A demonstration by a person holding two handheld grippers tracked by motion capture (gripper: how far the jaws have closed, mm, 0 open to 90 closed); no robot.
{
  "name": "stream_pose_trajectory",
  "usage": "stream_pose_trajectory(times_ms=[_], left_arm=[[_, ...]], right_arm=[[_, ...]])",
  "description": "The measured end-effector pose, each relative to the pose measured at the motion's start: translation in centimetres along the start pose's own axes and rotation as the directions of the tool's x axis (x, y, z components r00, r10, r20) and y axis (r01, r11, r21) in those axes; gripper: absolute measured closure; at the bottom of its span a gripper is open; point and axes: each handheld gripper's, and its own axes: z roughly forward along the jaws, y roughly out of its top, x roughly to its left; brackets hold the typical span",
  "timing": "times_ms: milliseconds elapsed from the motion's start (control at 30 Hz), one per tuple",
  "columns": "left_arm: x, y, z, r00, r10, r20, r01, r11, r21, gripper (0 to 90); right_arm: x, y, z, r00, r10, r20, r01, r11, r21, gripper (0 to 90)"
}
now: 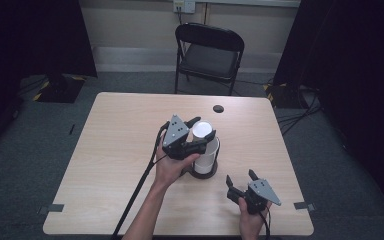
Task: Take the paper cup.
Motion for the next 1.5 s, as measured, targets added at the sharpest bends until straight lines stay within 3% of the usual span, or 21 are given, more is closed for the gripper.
stream_pose_trajectory(times_ms=[267, 400, 567, 633, 967, 1100, 1267, 1333, 1400, 1433, 1467, 1500], left_arm=[[-0.7, 0.0, -1.6, 1.0, 0.004, 0.002, -0.004, 0.9996, -0.026, 35.4], [-0.4, 0.0, -2.4, 0.9994, -0.033, -0.004, 0.033, 0.9988, -0.035, 35.4], [-0.7, -0.5, -3.3, 0.9995, -0.032, -0.003, 0.032, 0.9988, -0.038, 35.4], [-1.1, -1.0, -3.9, 0.9992, -0.031, 0.026, 0.032, 0.9991, -0.029, 35.4], [-2.0, -2.1, -4.9, 0.998, -0.043, 0.047, 0.043, 0.999, -0.011, 35.4], [-1.8, -2.9, -5.3, 0.9955, -0.079, 0.051, 0.079, 0.9968, 0.006, 35.4], [-1.6, -3.7, -5.7, 0.9902, -0.122, 0.067, 0.121, 0.9924, 0.024, 35.4], [-1.6, -4.0, -6.0, 0.987, -0.142, 0.075, 0.141, 0.9898, 0.024, 35.4], [-1.5, -4.2, -6.2, 0.9824, -0.168, 0.081, 0.167, 0.9856, 0.029, 35.4], [-1.5, -4.4, -6.4, 0.9806, -0.178, 0.082, 0.177, 0.9839, 0.028, 35.4], [-1.4, -4.5, -6.4, 0.9794, -0.185, 0.081, 0.183, 0.9826, 0.031, 35.4], [-1.4, -4.8, -6.7, 0.9737, -0.211, 0.085, 0.209, 0.9773, 0.035, 35.5]], right_arm=[[0.0, 0.0, 0.0, 1.0, -0.003, 0.001, 0.003, 1.0, -0.003, 16.5], [0.0, 0.0, -0.1, 1.0, -0.001, 0.003, 0.001, 1.0, -0.003, 16.5], [0.0, 0.0, -0.1, 1.0, -0.001, 0.005, 0.001, 1.0, -0.006, 16.4], [0.0, 0.0, -0.1, 1.0, 0.001, 0.008, -0.001, 1.0, -0.009, 16.4], [0.1, 0.0, 0.0, 1.0, -0.007, 0.002, 0.007, 1.0, 0.001, 14.4], [0.2, 0.0, 0.0, 0.9995, -0.015, -0.028, 0.016, 1.0, 0.017, 16.7], [0.6, 0.0, -0.2, 0.9965, -0.03, -0.079, 0.029, 1.0, -0.008, 16.8], [0.8, -0.1, -0.3, 0.9944, -0.017, -0.104, 0.016, 1.0, -0.018, 17.4], [1.5, -0.1, -0.5, 0.9914, -0.035, -0.126, 0.031, 0.999, -0.034, 18.2], [2.4, -0.2, -0.7, 0.9817, -0.061, -0.181, 0.051, 0.997, -0.061, 18.6], [2.4, -0.2, -0.7, 0.9817, -0.061, -0.181, 0.051, 0.997, -0.061, 18.6], [3.3, -0.2, -0.9, 0.9712, -0.096, -0.218, 0.08, 0.994, -0.079, 20.5]])
